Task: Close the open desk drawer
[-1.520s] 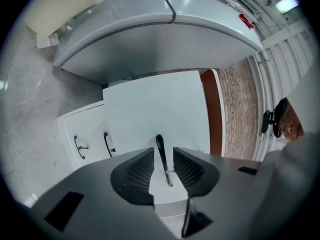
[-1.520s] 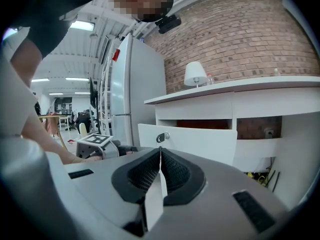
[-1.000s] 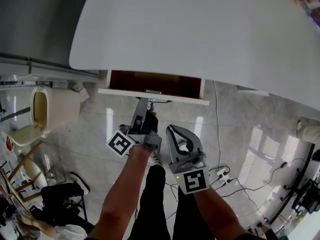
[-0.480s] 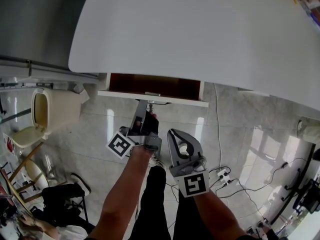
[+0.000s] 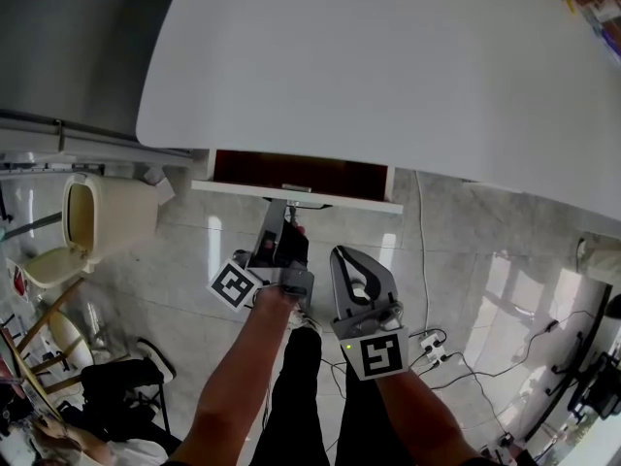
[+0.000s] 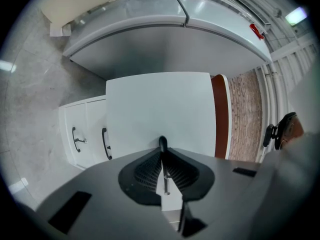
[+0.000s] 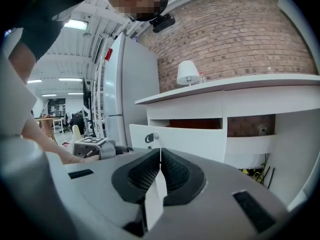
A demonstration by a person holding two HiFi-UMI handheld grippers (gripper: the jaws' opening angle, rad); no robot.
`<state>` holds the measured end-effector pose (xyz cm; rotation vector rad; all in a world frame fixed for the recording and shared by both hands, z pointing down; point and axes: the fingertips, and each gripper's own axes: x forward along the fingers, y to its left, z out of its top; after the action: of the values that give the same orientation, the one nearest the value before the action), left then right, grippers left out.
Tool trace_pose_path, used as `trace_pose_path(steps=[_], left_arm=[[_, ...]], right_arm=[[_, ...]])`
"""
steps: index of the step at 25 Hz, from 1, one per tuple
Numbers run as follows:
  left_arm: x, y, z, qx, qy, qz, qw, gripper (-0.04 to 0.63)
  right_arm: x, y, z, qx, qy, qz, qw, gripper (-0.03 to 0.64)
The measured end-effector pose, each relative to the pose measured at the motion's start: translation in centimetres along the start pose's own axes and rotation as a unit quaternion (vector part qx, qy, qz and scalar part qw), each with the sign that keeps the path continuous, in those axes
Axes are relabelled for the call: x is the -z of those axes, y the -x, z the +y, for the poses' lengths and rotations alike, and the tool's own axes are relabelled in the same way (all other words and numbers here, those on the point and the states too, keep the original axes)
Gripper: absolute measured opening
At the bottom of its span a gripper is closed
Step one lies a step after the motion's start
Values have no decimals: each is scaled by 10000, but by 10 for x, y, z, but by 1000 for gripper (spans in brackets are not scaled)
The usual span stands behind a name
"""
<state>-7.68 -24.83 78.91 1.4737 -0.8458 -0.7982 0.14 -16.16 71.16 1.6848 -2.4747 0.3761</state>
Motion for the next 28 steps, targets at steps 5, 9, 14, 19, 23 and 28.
trace_pose_path(steps=[5,9,14,19,23,28], left_arm=[[1,0,-1,-27,167,-70,9998,35],[-2,-11,0,-46,185,-66,9998,35],[-7,-33,0,-72,199,-23,9998,34],[-10,-51,-1,-139,218,22,9997,35],[-14,-64,-2,-117,201,-29,9997,35],[-17,-81,-2,-94,59,106,9999,35]], right_arm=[[-4,1,1,21,25,-57,10000,29],[-2,4,1,99,-38,-35,9999,29],[-6,4,-3,155,-32,-70,9998,29],[-6,7,-11,240,-49,-90,9997,29],[0,7,-13,325,-35,16,9995,29],[1,1,-22,409,39,43,9991,29]])
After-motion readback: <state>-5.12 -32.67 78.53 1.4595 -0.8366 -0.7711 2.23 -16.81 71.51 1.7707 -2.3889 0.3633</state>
